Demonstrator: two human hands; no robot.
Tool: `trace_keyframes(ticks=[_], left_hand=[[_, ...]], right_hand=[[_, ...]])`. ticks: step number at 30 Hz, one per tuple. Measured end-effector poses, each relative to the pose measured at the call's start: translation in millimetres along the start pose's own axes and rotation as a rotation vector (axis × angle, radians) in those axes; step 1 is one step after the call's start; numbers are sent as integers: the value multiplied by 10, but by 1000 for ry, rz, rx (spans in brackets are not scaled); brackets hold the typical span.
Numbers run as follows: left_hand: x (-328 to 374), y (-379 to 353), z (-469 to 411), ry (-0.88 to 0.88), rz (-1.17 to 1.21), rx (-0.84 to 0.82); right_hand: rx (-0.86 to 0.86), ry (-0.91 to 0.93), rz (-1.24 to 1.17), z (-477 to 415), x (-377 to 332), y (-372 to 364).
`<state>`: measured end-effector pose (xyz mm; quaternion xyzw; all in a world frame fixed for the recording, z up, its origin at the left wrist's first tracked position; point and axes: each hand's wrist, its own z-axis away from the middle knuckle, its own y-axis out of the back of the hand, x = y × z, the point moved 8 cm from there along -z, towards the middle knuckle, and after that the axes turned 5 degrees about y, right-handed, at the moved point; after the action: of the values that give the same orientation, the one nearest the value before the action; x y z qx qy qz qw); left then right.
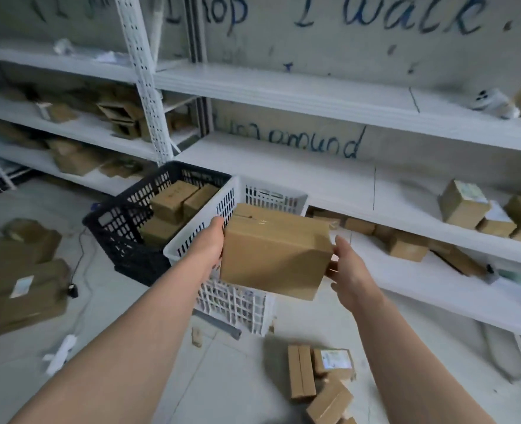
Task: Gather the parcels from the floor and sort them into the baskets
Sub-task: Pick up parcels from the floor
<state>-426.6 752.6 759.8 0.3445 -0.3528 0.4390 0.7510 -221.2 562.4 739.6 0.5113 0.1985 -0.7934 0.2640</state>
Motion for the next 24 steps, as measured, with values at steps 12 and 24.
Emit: trace_keyframes(ticks=[12, 24], left_hand=[[196, 730, -1593, 12, -325, -185], [-40, -11, -3025, 137, -689, -161]], right_hand=[[27, -110, -26, -952, 230, -1627], [191, -342, -7, -2197, 826, -1651]])
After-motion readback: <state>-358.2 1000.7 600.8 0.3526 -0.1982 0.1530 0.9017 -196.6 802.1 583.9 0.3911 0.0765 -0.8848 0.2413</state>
